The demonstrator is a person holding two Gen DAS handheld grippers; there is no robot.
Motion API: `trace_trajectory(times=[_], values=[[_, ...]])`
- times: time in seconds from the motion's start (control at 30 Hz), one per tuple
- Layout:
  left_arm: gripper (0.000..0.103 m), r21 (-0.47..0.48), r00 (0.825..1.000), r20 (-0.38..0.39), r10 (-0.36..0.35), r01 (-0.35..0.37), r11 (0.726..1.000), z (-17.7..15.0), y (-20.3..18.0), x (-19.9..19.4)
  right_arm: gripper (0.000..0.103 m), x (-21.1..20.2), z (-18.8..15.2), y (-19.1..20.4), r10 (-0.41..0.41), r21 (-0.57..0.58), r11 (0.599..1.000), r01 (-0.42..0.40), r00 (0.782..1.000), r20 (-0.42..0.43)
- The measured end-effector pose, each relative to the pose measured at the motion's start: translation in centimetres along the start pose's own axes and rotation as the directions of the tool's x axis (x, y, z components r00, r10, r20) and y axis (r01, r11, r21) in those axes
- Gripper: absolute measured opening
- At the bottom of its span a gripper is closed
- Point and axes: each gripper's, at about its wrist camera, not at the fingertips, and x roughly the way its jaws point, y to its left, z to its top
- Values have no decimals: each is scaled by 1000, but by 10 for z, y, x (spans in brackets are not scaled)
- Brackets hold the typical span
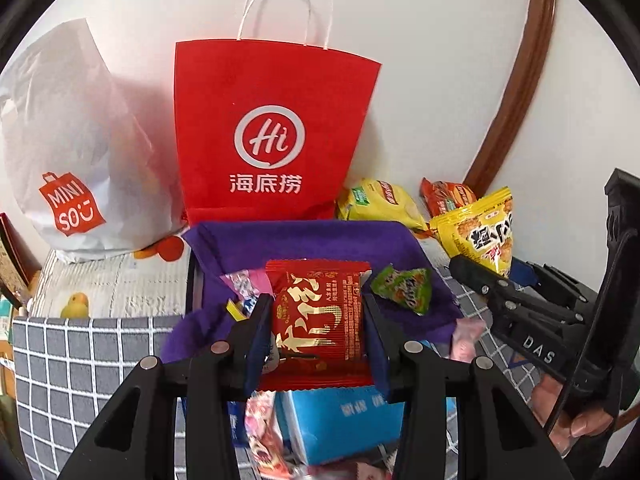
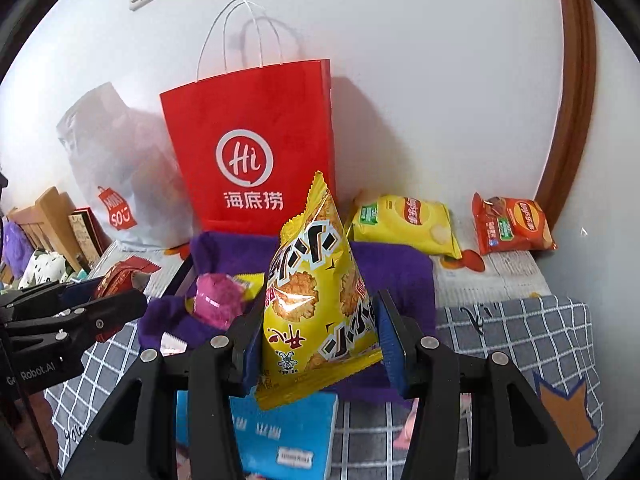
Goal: Organize snacks
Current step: 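Carry both snacks to the purple towel and release the yellow pack from the right tool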
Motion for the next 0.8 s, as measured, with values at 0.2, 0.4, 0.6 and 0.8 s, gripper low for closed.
trace_trajectory(times=[0.2, 0.4, 0.6, 0.8], values=[[41, -18, 1000, -14, 9, -9, 1000, 14, 12, 20, 49, 21, 16, 2, -2, -12, 1000, 2, 1000, -1], [41, -37, 1000, -11, 8, -8, 999, 27, 17, 37, 49, 45, 25, 2, 1, -25, 1000, -1, 1000, 0], [41, -59, 999, -34, -4, 2, 998, 32, 25, 64, 49, 79, 22, 2, 7, -47, 999, -9, 999, -47], [41, -69, 997, -76, 2, -8, 998, 25, 37, 87, 49, 97, 13, -5, -3, -72, 997, -4, 995, -98]])
